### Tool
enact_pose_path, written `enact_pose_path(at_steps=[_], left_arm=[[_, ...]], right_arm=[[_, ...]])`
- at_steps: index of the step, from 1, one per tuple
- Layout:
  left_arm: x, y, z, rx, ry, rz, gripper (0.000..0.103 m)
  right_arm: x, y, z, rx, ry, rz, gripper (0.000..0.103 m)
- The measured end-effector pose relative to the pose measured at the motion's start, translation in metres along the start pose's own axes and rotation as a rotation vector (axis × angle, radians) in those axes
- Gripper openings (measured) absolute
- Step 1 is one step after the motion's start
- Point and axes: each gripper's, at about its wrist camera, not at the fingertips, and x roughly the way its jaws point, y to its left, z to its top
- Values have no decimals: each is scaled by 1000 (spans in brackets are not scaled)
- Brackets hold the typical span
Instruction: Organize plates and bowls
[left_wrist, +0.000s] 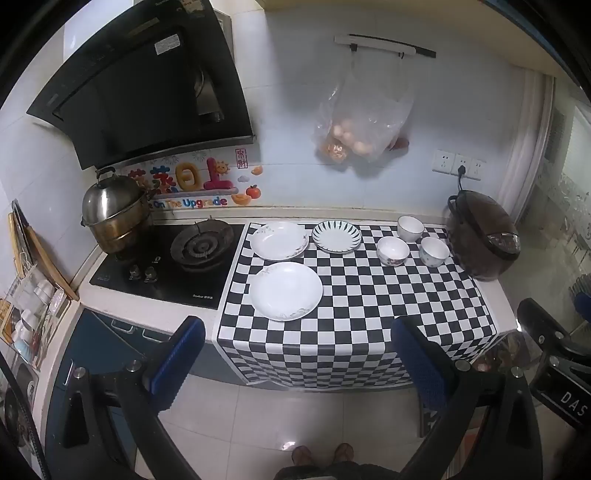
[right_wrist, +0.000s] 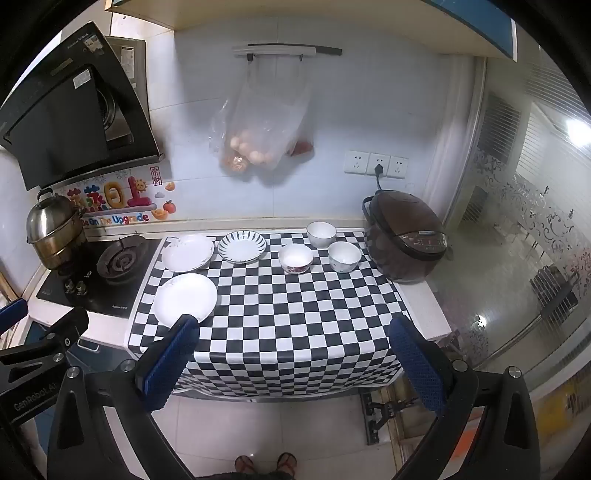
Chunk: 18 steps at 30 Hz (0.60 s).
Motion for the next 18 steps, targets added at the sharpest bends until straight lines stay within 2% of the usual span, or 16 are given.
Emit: enact_pose_path(at_steps=[18], left_arm=[[-3, -15, 8, 6, -9, -12, 103]], right_arm=[[-8, -7, 1, 18, -2, -18, 103]])
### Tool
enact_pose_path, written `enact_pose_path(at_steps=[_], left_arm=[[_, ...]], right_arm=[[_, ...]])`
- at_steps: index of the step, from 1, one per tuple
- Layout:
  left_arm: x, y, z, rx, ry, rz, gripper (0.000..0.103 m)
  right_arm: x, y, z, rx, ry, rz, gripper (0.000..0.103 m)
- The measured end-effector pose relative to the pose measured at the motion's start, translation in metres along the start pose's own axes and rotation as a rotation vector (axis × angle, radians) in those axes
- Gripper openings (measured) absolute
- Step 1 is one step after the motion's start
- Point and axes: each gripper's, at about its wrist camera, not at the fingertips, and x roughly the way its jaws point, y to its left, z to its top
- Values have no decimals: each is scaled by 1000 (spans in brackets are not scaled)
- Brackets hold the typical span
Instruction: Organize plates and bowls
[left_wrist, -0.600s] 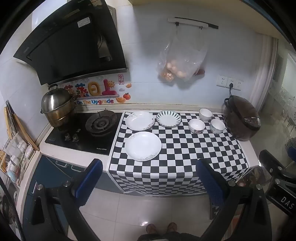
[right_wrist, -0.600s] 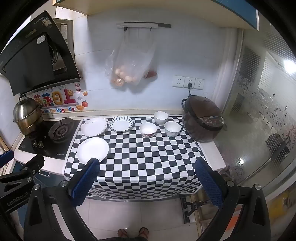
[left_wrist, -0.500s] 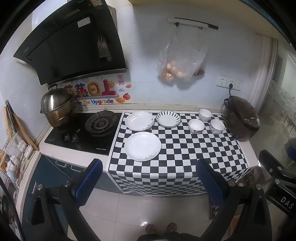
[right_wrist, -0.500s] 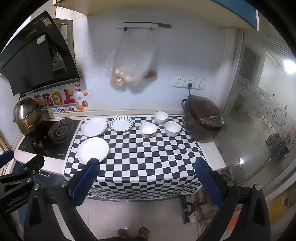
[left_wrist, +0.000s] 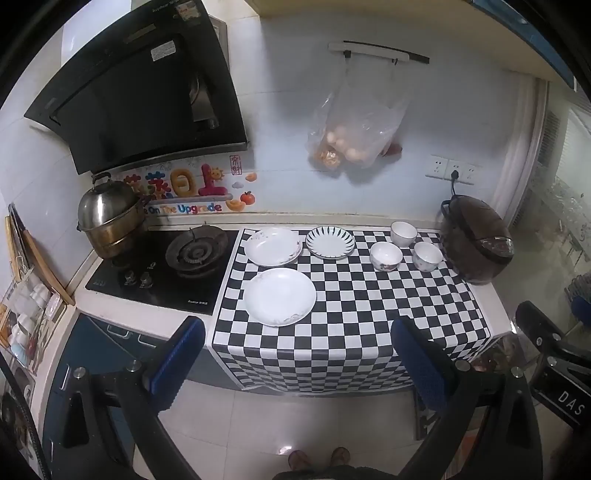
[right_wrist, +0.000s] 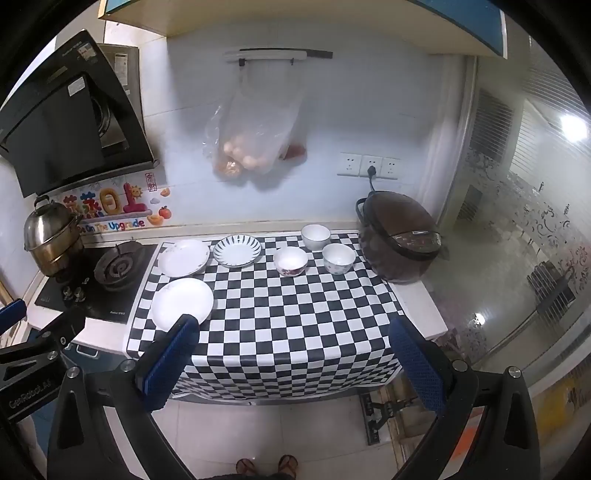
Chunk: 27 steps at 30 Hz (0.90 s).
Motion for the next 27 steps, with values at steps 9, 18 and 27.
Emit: enact_pose_path(at_steps=[9, 18, 27], left_arm=[[-2, -2, -1, 0, -4, 0, 103], [-3, -1, -1, -2, -2, -5, 103], [-4, -2, -3, -4, -4, -6, 103]], right_arm=[[1, -2, -2, 4, -4, 1, 103], [0, -3, -1, 6, -2, 3, 103], [2, -5, -2, 1, 7, 3, 103]])
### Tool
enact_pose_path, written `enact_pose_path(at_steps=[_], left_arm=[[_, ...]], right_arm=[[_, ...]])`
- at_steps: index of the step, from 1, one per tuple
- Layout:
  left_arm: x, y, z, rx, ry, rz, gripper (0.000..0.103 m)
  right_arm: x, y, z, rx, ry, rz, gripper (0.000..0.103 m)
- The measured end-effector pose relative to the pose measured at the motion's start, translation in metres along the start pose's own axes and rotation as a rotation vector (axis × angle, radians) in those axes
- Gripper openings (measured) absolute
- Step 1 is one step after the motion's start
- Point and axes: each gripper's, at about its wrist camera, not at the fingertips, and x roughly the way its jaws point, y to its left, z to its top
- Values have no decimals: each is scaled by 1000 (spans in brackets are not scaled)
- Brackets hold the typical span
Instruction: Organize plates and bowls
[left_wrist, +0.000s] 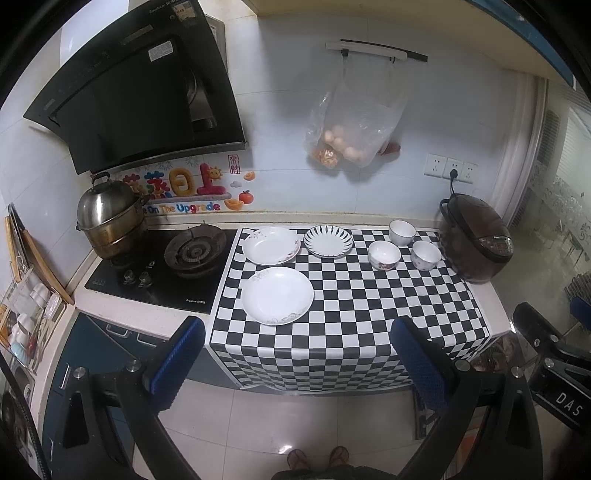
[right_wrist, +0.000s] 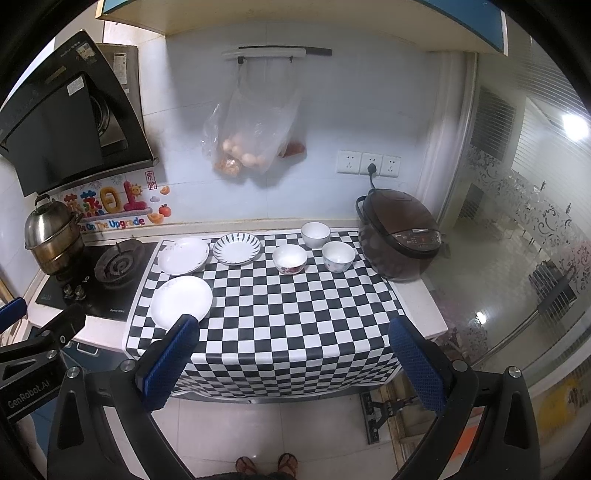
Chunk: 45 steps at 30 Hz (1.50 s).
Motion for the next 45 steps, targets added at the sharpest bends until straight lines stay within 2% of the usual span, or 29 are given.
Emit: enact_pose_path(at_steps=[26, 45], left_arm=[[2, -1, 1, 2, -4, 1, 103], [2, 13, 1, -1, -13, 4, 103]], right_arm=[[3, 2, 4, -3, -8, -2, 103], [-3, 8, 2, -14, -26, -6, 103]])
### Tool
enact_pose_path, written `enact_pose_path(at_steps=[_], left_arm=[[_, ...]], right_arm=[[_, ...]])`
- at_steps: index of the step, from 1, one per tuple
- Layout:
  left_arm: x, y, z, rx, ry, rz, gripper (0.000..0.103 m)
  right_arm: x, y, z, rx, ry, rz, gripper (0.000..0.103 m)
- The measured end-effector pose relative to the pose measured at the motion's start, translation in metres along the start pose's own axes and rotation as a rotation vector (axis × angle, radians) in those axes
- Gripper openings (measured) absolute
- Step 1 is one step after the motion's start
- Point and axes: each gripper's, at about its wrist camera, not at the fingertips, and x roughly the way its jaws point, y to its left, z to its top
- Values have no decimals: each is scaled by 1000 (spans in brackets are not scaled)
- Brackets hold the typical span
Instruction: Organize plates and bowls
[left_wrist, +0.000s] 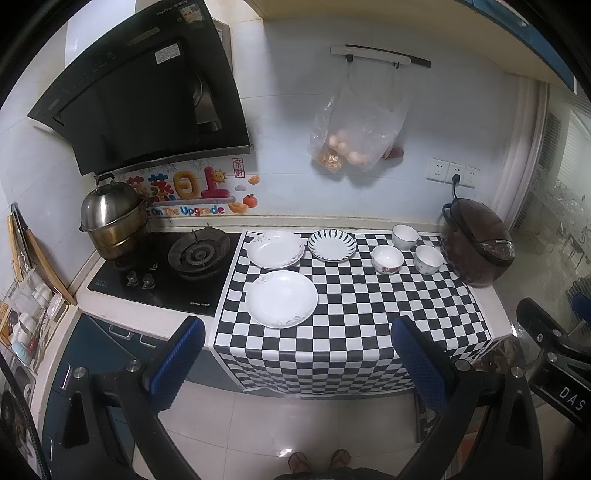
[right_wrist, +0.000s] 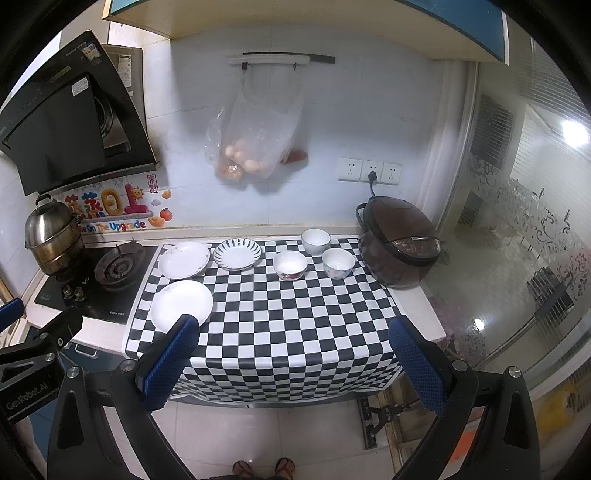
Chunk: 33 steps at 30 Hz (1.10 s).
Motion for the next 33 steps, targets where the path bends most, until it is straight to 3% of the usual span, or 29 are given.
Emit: enact_pose_path(at_steps=[9, 13, 15, 19, 24, 33], left_arm=[[6, 6, 2, -10, -6, 15, 103], [23, 6, 4, -7, -35, 72, 103], [43, 9, 6, -23, -25, 101, 103], [90, 17, 6, -55, 36, 159, 103], [162, 33, 0, -121, 179, 186, 102], [287, 67, -5, -196, 374, 206, 101]], right_arm=[[14, -2, 2, 16, 14, 27, 103], [32, -4, 0, -17, -66, 20, 103], [51, -3, -2, -41, -63, 37, 103], [113, -7, -3, -23, 42, 148, 103], [206, 4, -7, -45, 181, 246, 102], [377, 66, -11, -51, 431, 398, 97]])
